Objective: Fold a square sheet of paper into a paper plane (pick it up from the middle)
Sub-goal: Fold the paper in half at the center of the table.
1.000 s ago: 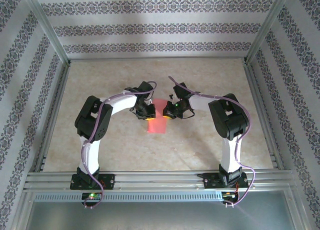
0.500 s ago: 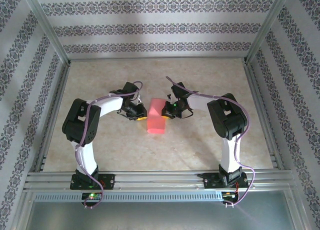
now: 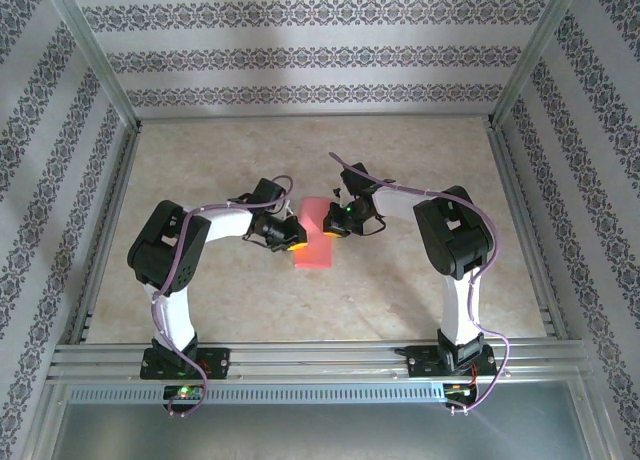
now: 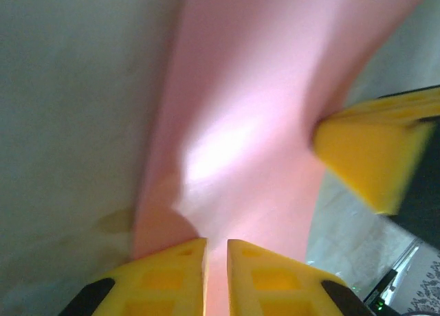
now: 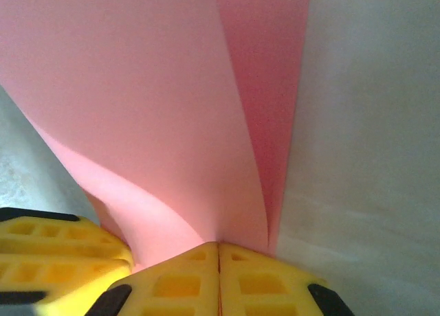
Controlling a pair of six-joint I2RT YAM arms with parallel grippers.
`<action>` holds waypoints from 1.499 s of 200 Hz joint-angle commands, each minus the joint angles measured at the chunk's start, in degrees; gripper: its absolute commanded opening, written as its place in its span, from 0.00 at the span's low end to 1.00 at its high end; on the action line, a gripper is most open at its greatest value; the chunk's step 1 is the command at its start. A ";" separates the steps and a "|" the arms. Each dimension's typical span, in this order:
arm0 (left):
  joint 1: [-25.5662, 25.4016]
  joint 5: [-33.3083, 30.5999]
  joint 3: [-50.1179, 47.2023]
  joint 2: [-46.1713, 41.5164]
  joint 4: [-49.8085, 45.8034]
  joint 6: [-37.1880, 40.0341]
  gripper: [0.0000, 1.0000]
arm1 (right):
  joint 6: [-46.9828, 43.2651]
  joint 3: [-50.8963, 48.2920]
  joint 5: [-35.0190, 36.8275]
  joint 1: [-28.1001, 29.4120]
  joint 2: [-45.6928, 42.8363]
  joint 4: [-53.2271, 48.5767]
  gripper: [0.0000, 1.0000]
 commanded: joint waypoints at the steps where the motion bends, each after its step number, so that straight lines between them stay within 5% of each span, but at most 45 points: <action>1: -0.30 -0.29 -3.00 -0.80 -0.19 -0.90 0.15 | -1.16 -1.68 8.15 0.18 4.30 -8.49 0.08; 106: -1.99 -6.50 -6.31 -11.49 -8.45 1.09 0.16 | -1.01 -1.16 9.10 0.63 5.23 -9.19 0.08; 176: -4.20 -6.53 2.41 -2.83 -3.05 -1.62 0.15 | -0.74 -0.78 9.45 0.81 5.54 -9.47 0.08; 232: -7.48 -9.60 -0.17 -2.81 -9.37 1.97 0.14 | 1.04 -1.31 9.96 0.90 5.58 -9.24 0.07; 300: -8.38 -8.82 -10.20 -6.59 -4.70 0.92 0.13 | 4.87 -4.18 11.20 0.90 5.22 -7.26 0.06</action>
